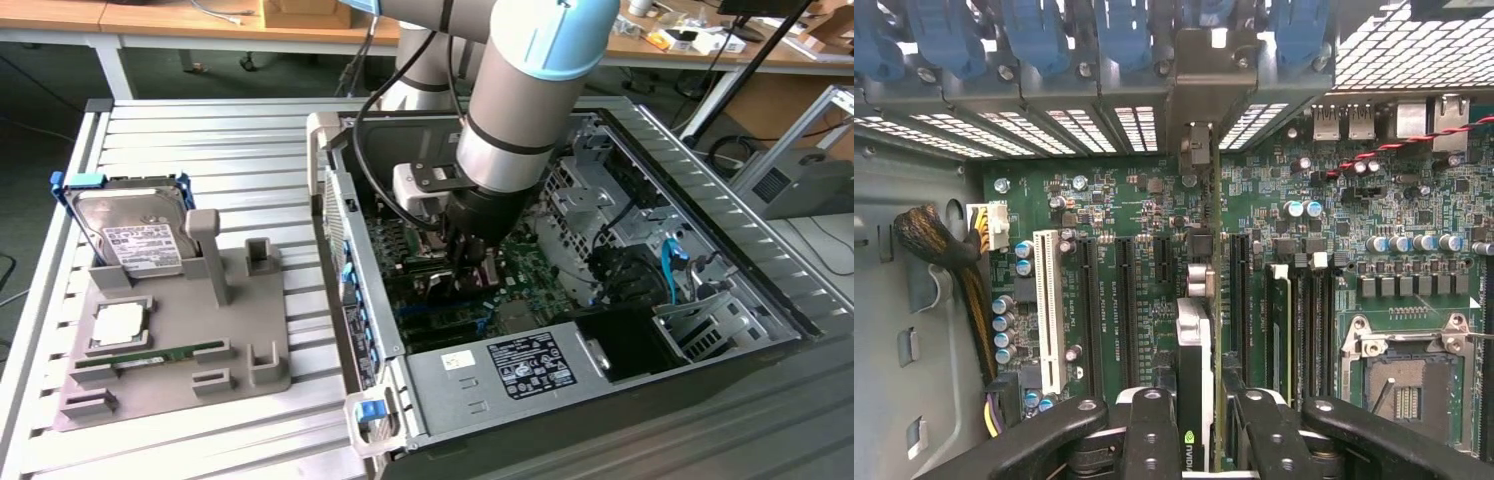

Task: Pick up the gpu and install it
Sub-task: 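Insert the gpu into the slot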

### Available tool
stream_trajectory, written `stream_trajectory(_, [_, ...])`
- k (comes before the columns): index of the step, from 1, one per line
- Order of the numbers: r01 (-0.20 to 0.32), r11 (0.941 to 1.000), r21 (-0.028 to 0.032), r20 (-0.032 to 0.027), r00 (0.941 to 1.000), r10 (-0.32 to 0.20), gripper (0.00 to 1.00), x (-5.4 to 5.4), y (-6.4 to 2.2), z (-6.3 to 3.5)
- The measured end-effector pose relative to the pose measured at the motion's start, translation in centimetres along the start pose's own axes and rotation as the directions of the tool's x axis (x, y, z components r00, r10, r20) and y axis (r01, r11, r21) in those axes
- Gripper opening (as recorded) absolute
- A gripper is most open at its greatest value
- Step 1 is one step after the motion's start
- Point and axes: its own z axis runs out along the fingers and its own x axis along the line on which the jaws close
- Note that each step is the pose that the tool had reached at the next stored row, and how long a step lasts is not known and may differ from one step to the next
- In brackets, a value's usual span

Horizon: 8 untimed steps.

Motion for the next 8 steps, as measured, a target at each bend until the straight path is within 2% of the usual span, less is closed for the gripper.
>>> stream_trajectory(8, [0.000, 1.0000, -0.0001, -0.0001, 1.0000, 0.000, 0.27, -0.13, 0.01, 0.00])
